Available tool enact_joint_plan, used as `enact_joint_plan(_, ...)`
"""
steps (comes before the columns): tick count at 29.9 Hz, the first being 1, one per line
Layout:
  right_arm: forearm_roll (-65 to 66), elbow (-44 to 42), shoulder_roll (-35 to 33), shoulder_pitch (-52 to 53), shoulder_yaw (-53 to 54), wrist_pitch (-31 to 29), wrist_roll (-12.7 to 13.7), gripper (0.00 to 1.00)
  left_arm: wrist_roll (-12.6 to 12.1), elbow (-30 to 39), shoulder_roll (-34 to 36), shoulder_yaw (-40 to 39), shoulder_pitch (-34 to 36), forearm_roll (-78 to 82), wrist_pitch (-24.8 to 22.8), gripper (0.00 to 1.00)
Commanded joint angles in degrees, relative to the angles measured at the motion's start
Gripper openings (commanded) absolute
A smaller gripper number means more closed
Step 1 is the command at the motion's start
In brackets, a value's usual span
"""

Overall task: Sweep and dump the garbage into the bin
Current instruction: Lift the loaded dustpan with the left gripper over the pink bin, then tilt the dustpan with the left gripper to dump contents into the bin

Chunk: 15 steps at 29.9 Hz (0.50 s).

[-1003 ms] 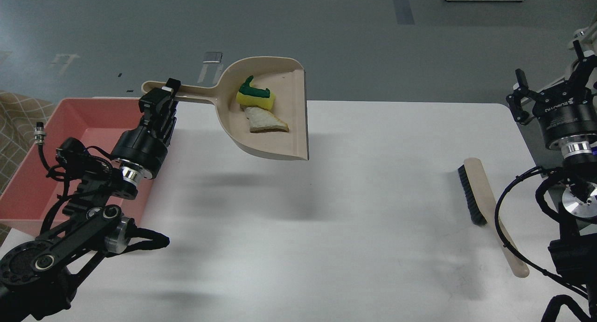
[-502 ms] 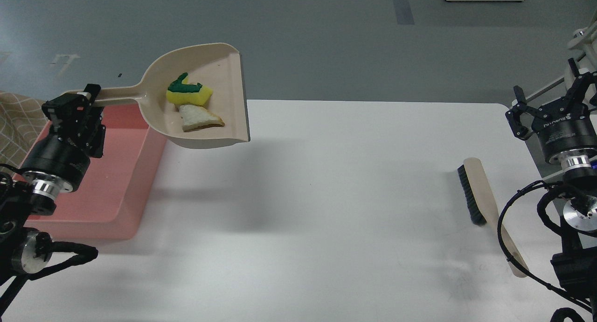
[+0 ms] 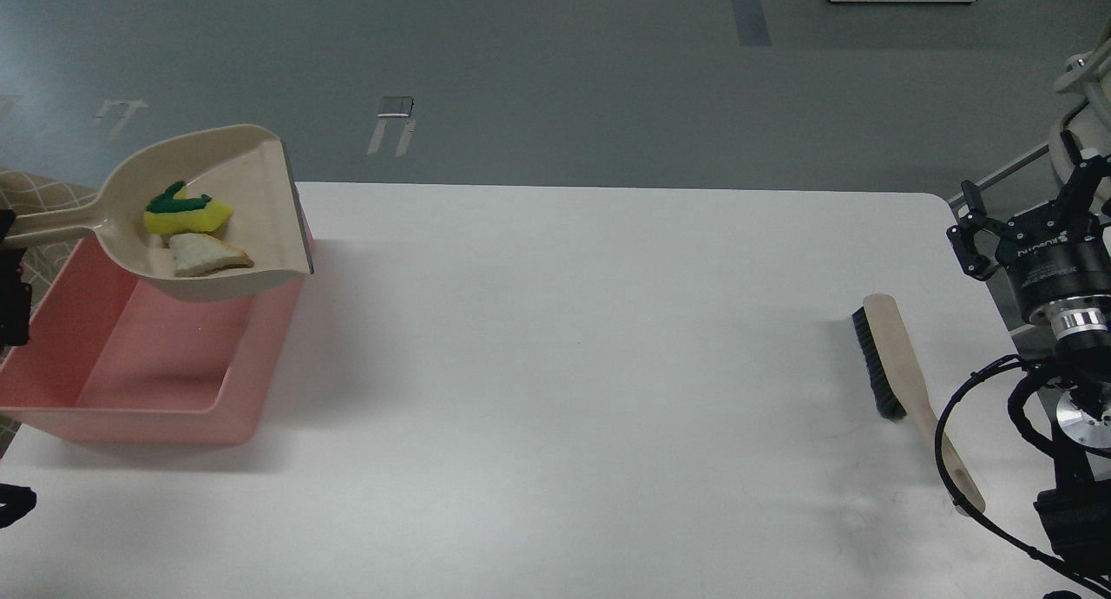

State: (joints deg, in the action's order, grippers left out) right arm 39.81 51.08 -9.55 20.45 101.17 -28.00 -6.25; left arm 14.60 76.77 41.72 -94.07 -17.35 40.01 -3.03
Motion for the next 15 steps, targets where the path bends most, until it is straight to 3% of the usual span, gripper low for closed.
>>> enact_joint_plan(1, 0.01, -0.1, -0.12, -0.5, -0.01, 0.0, 0.01, 0.98, 0.08, -2.41, 0.12, -3.58, -1.19, 0.07, -2.24, 0.17)
enact_joint_plan(5, 0.01, -0.01, -0.03, -0.67, -0.01, 0.0, 0.01, 0.98, 0.61, -6.1, 0.73, -5.16, -1.63, 0.95, -3.03, 0.17)
enact_joint_plan(11, 0.01, 0.34, -0.12, -0.67, -0.01, 0.0, 0.01, 0.98, 4.3, -6.63, 4.07, -4.98, -2.86, 2.96, -2.77, 0.17)
enact_joint_plan(15, 0.01, 0.6, -0.12, -0.76, -0.01, 0.0, 0.01, 0.98, 4.48, -6.63, 4.6, -5.07, -2.86, 6.82, -2.51, 0.17)
